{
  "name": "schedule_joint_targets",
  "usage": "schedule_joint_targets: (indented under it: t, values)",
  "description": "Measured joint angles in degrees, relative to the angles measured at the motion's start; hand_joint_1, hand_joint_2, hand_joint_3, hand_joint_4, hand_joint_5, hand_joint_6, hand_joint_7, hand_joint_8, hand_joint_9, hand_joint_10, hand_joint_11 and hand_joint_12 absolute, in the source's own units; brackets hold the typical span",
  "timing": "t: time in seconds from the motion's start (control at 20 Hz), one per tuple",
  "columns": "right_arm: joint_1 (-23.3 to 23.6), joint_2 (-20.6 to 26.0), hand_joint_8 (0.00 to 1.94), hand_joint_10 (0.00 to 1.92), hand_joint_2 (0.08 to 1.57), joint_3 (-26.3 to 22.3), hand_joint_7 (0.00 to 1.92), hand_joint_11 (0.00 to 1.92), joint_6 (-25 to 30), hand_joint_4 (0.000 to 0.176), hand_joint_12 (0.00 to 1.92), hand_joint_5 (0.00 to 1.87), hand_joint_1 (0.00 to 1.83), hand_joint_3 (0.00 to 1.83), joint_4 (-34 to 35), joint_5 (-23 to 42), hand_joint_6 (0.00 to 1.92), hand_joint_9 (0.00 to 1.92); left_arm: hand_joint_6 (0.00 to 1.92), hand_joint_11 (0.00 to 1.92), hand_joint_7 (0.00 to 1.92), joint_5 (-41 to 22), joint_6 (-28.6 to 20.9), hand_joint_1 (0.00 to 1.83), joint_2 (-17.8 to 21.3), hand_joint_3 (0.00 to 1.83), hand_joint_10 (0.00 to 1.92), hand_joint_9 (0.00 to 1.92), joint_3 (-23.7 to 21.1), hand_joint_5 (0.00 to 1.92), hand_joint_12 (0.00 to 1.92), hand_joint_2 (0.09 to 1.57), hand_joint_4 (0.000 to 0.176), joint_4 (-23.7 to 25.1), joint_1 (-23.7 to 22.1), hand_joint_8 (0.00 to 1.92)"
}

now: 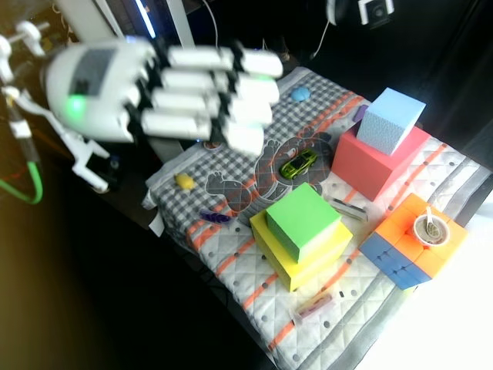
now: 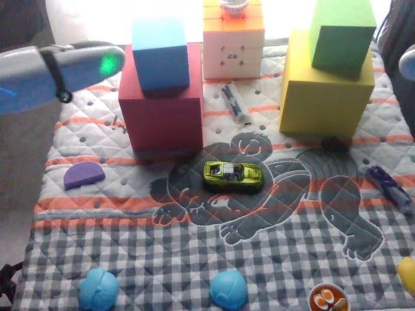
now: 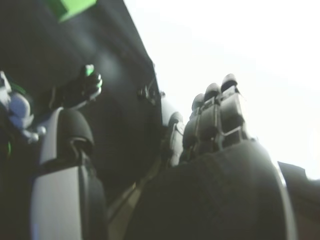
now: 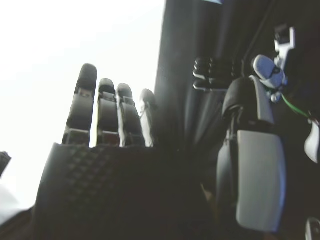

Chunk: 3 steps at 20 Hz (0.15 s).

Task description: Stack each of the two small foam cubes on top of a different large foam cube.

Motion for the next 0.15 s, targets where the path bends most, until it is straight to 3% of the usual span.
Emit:
schedule_joint_targets:
  t: [0.05, 0.15]
  values:
    - [-4.00, -0.72, 0.00, 0.00, 1.09, 0.00, 0.00, 0.00, -0.04, 0.079, 0.00, 0.00, 0.56, 0.02, 1.97, 3.82, 0.00, 0.00, 0.00, 0.00, 0.00, -3.80, -1.88, 0.80, -0.57, 0.03, 0.00, 0.00, 0.00, 0.00, 0.00, 1.09, 0.176, -1.07, 2.69, 0.00]
    - [-12.37, -1.99, 0.00, 0.00, 1.12, -0.39, 0.00, 0.00, -0.02, 0.071, 0.00, 0.00, 0.60, 0.03, 5.35, 11.78, 0.00, 0.00, 0.00, 0.00, 0.00, -9.77, -4.37, 0.64, -1.09, 0.04, 0.00, 0.00, -0.02, 0.00, 0.00, 1.14, 0.176, -1.97, 6.71, 0.00]
